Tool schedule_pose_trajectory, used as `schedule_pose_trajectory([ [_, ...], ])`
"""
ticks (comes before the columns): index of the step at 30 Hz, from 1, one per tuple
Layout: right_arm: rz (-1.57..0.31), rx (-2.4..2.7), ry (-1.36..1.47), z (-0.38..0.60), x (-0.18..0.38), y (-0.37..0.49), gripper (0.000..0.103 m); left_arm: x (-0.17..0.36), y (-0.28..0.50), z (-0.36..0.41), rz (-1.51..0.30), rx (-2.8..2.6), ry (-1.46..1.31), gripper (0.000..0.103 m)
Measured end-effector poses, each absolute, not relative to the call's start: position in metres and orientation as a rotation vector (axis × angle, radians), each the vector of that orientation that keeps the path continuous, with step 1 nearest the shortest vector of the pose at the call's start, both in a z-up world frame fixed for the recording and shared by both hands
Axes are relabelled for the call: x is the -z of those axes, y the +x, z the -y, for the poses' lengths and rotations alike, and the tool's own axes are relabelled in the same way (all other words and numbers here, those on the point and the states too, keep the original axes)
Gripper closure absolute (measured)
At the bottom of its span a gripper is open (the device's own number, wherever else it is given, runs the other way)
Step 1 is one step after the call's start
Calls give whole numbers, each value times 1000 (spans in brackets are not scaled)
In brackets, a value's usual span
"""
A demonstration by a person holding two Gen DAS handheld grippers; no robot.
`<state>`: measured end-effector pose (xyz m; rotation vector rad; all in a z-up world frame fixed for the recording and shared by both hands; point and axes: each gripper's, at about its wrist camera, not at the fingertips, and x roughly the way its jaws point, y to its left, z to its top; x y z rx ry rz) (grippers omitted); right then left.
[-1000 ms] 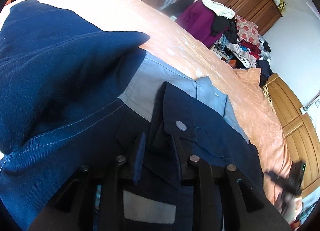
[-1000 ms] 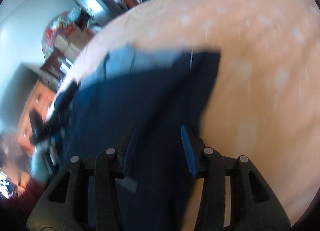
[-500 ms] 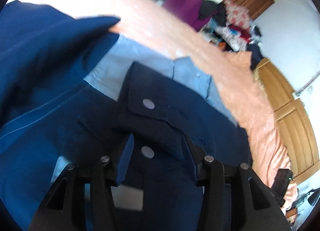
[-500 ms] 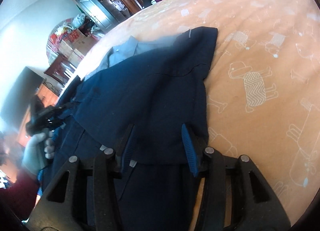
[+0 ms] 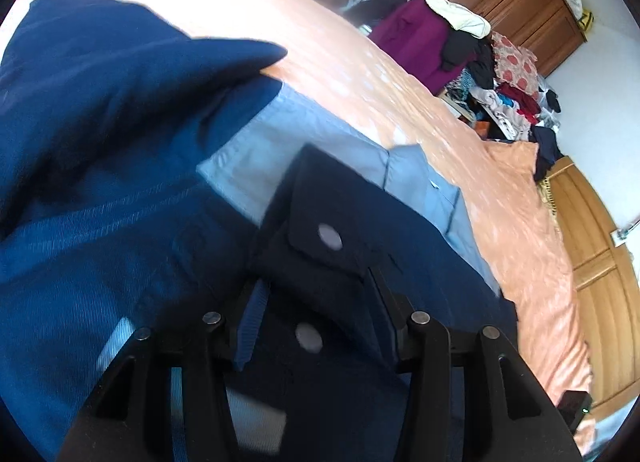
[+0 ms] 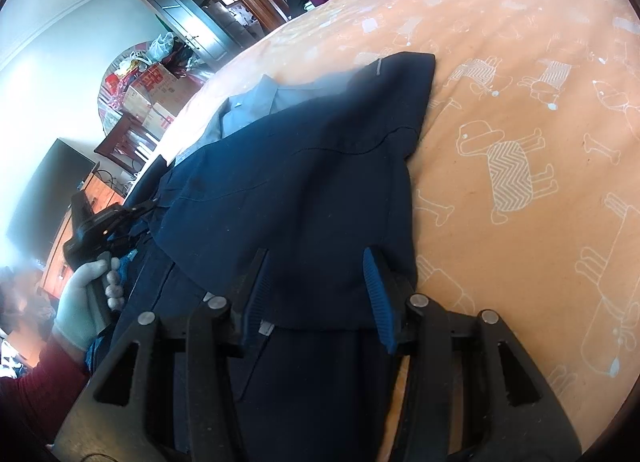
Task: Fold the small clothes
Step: 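Release the sleeve with the right gripper while the left gripper lifts the other sleeve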
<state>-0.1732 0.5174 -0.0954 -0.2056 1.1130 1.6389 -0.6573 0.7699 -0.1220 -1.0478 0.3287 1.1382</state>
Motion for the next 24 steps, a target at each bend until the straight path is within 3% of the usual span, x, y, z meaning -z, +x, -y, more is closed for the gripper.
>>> schedule_pose_trajectory([
  [2, -1097, -1629, -213, -516, 94, -175, 59, 126, -653, -779, -367, -1133, -1031, 94],
  [5, -1045, -1623, -245, -512, 86, -184, 59, 125, -667, -778, -289, -1089, -1074, 99],
  [14, -1087, -1653, -251, -518, 94, -183, 59, 137, -681, -781, -305, -1060, -1075, 95],
  [19, -1082, -1623, -285, -519, 86, -186, 58, 125, -699, -766, -249, -1009, -1107, 85],
  [21, -1089, -1628, -251, -515, 76, -184, 57, 116, -708, -756, -249, -1001, -1080, 76],
  [24, -1070, -1640, -157, -517, 55, -172, 57, 102, -732, -742, -275, -1019, -1026, 76],
])
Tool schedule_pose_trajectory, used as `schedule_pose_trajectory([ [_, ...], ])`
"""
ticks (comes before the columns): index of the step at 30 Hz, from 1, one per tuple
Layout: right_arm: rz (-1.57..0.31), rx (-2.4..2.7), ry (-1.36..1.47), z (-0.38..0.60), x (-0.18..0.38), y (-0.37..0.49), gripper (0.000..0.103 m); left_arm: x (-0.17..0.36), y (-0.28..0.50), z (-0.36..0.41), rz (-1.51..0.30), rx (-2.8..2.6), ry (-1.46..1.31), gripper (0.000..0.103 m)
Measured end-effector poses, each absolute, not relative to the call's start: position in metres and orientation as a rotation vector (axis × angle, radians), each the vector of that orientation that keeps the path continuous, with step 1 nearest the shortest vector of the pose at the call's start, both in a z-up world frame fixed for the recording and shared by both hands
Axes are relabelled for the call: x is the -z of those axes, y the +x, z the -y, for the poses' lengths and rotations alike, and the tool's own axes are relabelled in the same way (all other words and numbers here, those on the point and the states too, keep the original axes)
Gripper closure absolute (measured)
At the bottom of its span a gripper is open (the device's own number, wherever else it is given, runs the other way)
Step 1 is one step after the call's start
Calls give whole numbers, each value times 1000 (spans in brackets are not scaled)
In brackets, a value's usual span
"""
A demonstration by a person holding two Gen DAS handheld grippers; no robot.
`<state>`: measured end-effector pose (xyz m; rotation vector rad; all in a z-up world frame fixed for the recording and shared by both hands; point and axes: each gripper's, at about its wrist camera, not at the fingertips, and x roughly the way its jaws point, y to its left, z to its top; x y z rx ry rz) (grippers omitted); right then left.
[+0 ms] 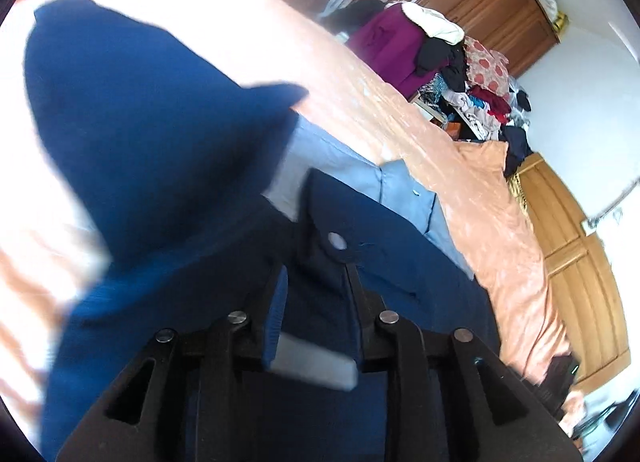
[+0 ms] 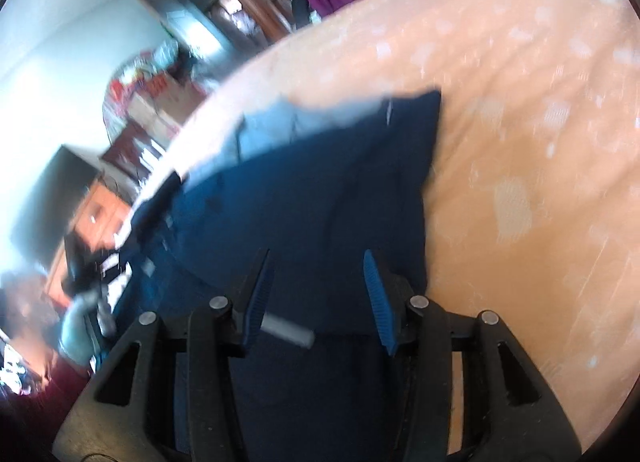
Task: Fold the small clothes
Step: 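Release the sleeve with the right gripper while the left gripper lifts the other sleeve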
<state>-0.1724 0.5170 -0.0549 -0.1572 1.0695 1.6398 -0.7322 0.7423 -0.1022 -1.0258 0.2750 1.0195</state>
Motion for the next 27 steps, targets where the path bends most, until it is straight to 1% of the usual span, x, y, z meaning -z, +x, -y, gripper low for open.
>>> schedule_pose_trajectory([
  [1, -1047, -1637, -149, -524, 49, -168, 57, 97, -746, -738, -267, -1035, -1013, 75],
  [3, -1006, -1605, -178, -541, 47, -160, 57, 92, -772, -731, -245, -1070, -1006, 66],
  [5, -1033, -1534, -271, -564, 65, -152, 57, 94, -800, -727, -230, -1112, -1006, 64],
  [6, -1105, -1459, -342, -576, 89, -146, 63, 97, -815, -725, -224, -1136, -1019, 62],
  [7, -1123, -1448, -344, -577, 98, -143, 69, 100, -826, -725, -220, -1152, -1031, 62],
  [8, -1115, -1457, -308, -574, 99, -140, 69, 105, -838, -725, -207, -1162, -1054, 62],
  [9, -1118, -1446, -295, -571, 95, -139, 69, 108, -851, -724, -187, -1165, -1077, 62],
  [11, -1078, -1431, -267, -561, 81, -141, 58, 109, -879, -721, -175, -1220, -1077, 60],
  [12, -1065, -1443, -246, -554, 73, -145, 54, 109, -894, -720, -157, -1244, -1076, 57],
  [13, -1054, -1452, -239, -549, 68, -149, 54, 109, -913, -721, -124, -1265, -1090, 49],
  [14, -1047, -1457, -238, -542, 64, -156, 52, 108, -930, -723, -102, -1295, -1096, 45],
  [16, -1064, -1476, -227, -530, 59, -175, 47, 108, -952, -734, -75, -1308, -1104, 45],
  [21, -1130, -1512, -208, -526, 62, -222, 44, 120, -1001, -795, -76, -1317, -1168, 43],
  [24, -1160, -1535, -236, -539, 68, -245, 44, 131, -1010, -834, -54, -1267, -1211, 42],
  [27, -1163, -1559, -257, -548, 68, -261, 44, 138, -1008, -874, -62, -1260, -1194, 41],
])
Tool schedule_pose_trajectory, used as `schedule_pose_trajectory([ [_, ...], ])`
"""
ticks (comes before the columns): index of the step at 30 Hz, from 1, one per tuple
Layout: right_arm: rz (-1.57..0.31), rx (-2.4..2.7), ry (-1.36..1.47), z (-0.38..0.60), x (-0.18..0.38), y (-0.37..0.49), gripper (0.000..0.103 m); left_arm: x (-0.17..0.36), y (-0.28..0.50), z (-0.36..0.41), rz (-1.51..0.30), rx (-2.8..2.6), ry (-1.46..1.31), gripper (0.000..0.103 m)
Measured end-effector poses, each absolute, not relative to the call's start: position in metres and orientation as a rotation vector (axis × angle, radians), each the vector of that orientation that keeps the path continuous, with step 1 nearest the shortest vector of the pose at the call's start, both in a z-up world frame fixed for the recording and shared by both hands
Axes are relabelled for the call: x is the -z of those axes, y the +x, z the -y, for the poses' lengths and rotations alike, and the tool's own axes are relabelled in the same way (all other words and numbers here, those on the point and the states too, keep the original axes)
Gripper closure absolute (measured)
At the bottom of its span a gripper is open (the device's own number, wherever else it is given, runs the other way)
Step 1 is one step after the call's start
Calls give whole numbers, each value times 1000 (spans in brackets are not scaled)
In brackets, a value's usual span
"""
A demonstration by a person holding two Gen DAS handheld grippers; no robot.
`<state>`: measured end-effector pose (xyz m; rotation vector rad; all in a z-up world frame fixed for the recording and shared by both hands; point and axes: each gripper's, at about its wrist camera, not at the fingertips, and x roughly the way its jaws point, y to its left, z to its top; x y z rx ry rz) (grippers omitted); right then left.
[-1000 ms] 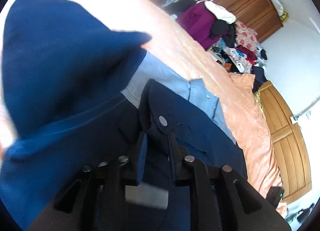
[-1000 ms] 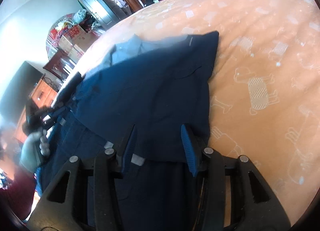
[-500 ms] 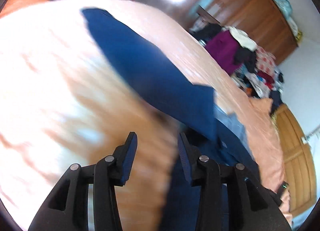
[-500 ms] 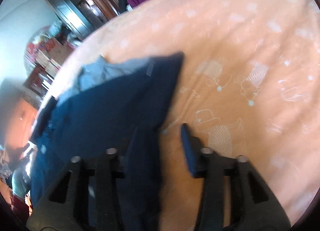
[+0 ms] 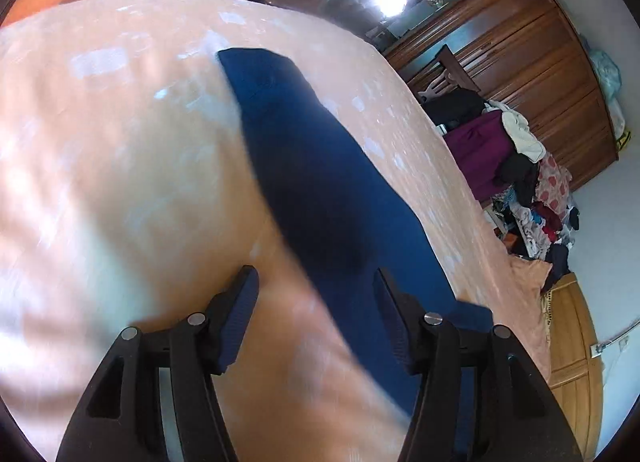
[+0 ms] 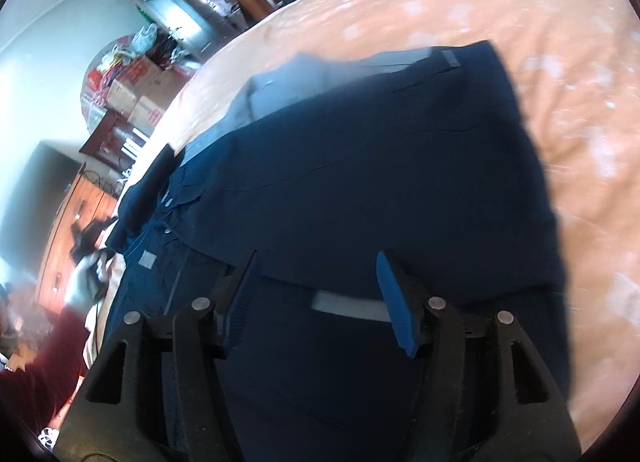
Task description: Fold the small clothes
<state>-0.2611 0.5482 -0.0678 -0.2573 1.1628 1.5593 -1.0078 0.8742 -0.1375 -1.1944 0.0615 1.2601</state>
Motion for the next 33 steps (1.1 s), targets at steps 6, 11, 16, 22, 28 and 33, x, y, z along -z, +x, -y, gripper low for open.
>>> schedule_pose_trajectory([
  [6, -1134, -1593, -283, -553, 60, -278, 44, 143, -1021, -941, -87, -1279, -1136, 57],
  [11, -1118, -1625, -255, -554, 47, -285, 49, 117, -990, -949, -162, -1204, -1005, 102],
  [16, -1121, -1654, -219, -554, 35, -286, 53, 25, -891, -904, -78, -928, -801, 102],
  [22, -1129, -1688, -102, -530, 15, -262, 44, -41, -714, -819, -110, -500, -630, 26],
  [28, -1212, -1632, -47, -511, 26, -229, 40, 48, -651, -781, -301, -400, -821, 32],
  [33, -1317, -1671, -6, -553, 36, -232, 39, 79, -745, -756, -192, -601, -897, 31],
])
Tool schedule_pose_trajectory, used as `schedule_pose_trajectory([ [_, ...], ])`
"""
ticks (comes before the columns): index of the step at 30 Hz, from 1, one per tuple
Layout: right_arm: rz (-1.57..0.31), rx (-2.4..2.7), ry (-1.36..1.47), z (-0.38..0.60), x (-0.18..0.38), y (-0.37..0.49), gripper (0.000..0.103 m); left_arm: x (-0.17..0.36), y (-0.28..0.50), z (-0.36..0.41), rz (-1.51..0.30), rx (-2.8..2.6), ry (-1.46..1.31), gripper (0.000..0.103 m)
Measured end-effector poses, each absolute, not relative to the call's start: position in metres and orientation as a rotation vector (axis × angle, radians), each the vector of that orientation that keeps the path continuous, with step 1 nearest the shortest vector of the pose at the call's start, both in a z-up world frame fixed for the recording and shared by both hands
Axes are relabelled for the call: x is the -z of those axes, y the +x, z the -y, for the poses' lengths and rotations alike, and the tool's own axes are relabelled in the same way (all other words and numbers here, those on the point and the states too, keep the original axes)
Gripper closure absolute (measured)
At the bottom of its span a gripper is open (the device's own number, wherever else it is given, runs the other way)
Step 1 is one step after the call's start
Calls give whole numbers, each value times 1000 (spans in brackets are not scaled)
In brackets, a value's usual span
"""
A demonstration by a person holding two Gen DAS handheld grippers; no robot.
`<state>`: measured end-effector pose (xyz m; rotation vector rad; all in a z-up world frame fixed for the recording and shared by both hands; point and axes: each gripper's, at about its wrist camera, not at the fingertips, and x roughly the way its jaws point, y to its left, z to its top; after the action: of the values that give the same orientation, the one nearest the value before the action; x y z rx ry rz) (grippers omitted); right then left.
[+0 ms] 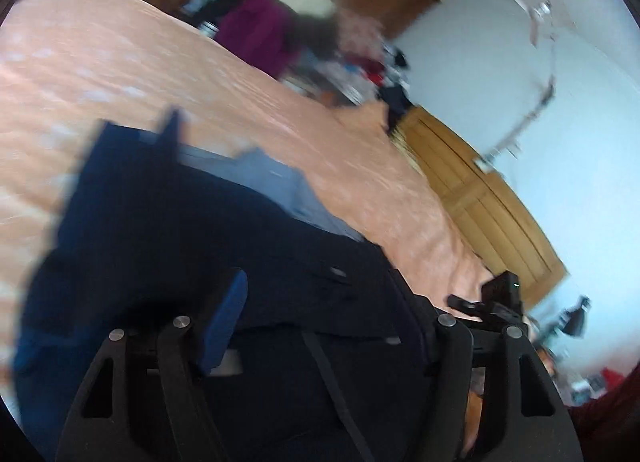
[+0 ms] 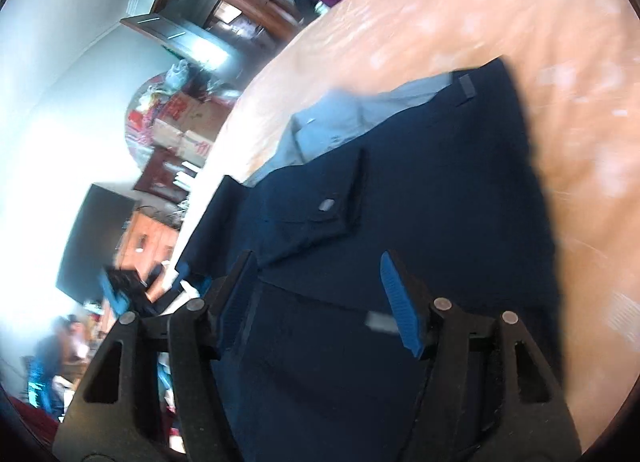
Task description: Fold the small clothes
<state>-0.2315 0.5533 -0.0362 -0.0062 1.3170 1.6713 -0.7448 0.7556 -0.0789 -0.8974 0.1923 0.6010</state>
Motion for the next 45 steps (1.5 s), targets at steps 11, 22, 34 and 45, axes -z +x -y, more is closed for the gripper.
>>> schedule_pose_trajectory([
  [11, -1447, -1618, -232, -662, 92, -276, 41, 145, -829, -755, -52, -755, -1093, 30],
  [22, -1383, -1683, -62, -634, 63, -262, 100, 127, -849, -729, 155, -751, -1030, 21],
  [34, -1332, -1689, 42, -593, 35, -225, 103, 100, -800, -807, -263, -796, -926, 26],
  [45, -1440, -1610, -227, -635, 89, -245, 60, 122, -827, -819, -157, -800, -1034, 26],
])
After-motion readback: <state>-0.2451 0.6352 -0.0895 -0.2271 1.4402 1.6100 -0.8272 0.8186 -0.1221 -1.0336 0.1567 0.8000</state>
